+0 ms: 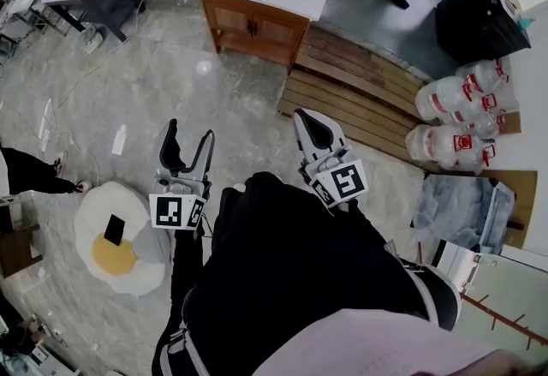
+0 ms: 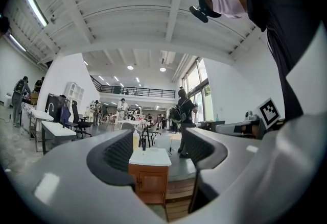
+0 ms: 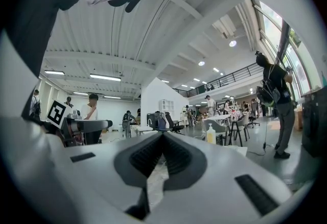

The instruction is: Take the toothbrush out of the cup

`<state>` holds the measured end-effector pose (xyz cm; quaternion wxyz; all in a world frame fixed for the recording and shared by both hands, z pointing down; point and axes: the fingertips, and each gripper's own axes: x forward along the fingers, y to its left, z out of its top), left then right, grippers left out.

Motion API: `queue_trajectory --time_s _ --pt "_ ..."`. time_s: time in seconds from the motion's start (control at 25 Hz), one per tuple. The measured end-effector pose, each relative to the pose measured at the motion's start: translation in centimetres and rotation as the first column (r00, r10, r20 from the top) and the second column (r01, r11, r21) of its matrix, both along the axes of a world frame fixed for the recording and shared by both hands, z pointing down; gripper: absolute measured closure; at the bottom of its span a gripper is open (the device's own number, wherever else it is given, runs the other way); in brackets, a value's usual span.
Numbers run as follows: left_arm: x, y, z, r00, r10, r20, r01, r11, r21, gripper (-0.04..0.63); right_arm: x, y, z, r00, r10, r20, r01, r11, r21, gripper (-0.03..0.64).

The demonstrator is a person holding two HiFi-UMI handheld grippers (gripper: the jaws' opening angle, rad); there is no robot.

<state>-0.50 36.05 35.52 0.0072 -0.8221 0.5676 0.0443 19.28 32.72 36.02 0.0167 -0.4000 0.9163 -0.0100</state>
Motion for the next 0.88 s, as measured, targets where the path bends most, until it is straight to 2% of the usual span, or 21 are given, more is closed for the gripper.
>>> queue_trajectory --time_s 0.56,0.72,0.88 --pt "4.5 -3.3 1.5 1.000 -0.018 -0.012 0.018 1.000 0.003 0.284 4.4 -3.2 1.5 0.999 -0.032 -0.003 0.032 0.999 -0.019 0.618" --pt "3.9 -5.3 2.1 1.000 -0.018 -0.009 0.018 1.000 -0.009 0.284 3.9 -5.1 1.5 0.999 -0.038 0.000 0.038 0.999 -0.018 0.618" --pt "2.2 -9.6 2.3 1.000 -0.014 -0.019 0.014 1.000 0.007 0.284 2.3 -9.0 1.8 0.999 -0.038 -0.005 0.038 0.999 -0.003 0.618"
